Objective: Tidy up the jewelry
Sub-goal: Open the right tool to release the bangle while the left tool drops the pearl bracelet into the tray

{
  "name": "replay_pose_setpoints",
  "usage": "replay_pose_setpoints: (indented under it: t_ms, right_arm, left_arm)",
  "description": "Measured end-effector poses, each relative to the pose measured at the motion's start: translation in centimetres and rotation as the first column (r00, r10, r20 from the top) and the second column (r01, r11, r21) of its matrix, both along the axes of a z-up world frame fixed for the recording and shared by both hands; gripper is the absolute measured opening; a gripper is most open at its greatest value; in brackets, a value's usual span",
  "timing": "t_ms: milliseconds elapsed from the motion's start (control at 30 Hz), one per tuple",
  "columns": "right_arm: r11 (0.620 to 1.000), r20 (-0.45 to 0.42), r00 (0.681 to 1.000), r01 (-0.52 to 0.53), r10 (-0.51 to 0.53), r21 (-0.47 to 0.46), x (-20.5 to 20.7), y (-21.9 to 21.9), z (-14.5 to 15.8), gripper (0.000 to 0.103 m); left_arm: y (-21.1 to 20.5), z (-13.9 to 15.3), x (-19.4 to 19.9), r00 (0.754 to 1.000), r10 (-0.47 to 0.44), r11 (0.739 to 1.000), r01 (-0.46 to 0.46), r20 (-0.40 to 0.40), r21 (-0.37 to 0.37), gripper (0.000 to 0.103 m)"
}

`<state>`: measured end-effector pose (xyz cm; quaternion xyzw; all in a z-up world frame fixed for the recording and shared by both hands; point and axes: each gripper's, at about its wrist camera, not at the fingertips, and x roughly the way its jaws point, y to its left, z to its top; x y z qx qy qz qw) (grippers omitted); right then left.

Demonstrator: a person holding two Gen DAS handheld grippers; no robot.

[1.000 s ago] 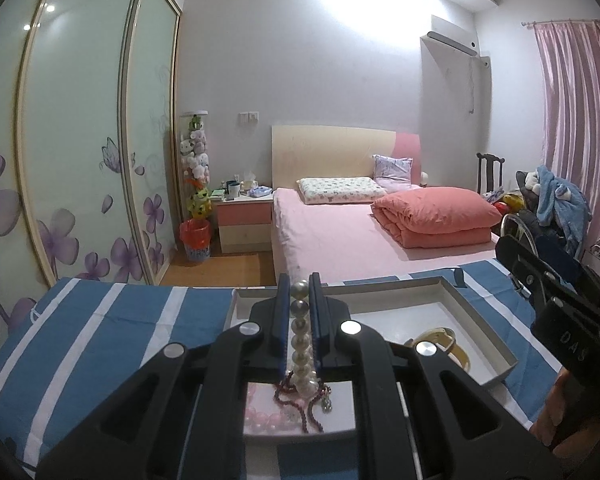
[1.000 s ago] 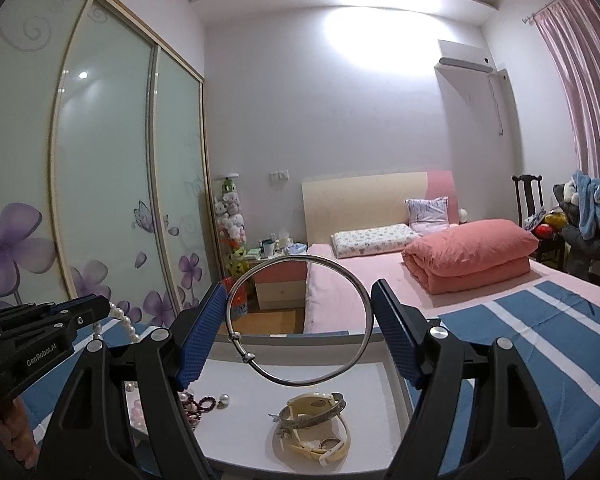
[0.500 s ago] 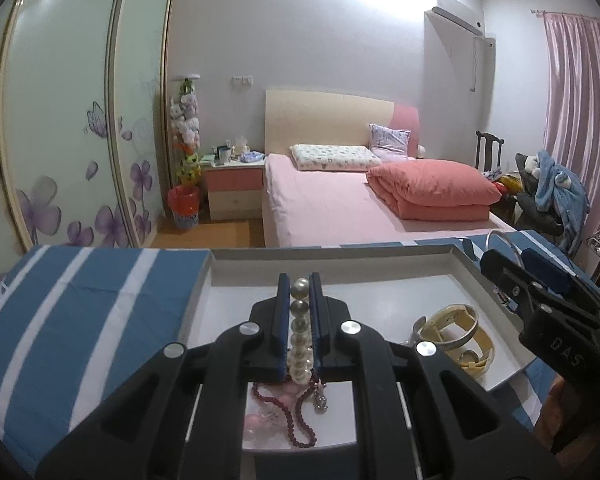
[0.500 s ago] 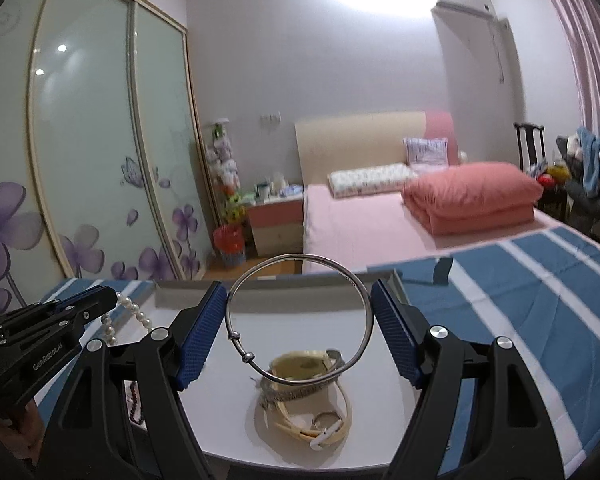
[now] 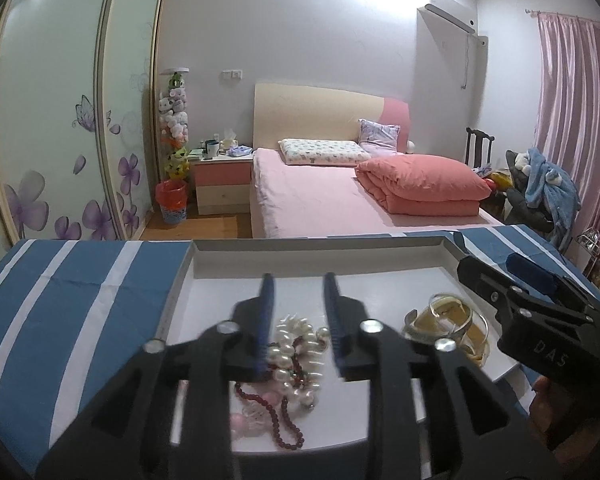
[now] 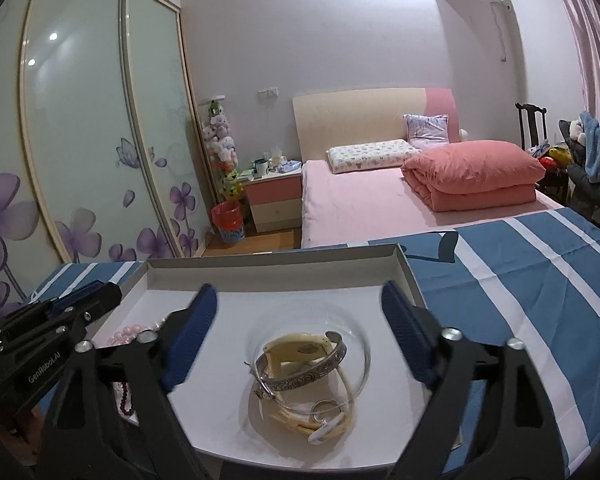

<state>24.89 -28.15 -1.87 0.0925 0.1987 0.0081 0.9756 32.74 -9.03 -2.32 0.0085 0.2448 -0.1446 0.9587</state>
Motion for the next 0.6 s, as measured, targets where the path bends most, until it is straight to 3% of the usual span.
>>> replay_pose_setpoints:
  t_ms: [467, 600]
  right_arm:
    - [0.999, 0.027, 0.998, 0.05, -0.05, 0.02, -0.2, -1.2, 0.3, 0.086]
    - [0.997, 0.04, 0.997, 0.07, -0.07, 0.016, -0.9, -1.3, 0.9, 0.092]
  left_arm:
    - [2.9, 1.4, -0.7, 0.995, 0.095, 0.993, -0.095, 0.009, -0.07, 0.06]
    - [4.3, 2.0, -2.0, 0.992, 0.124, 0.99, -0.123, 0.02, -0.067, 0.071]
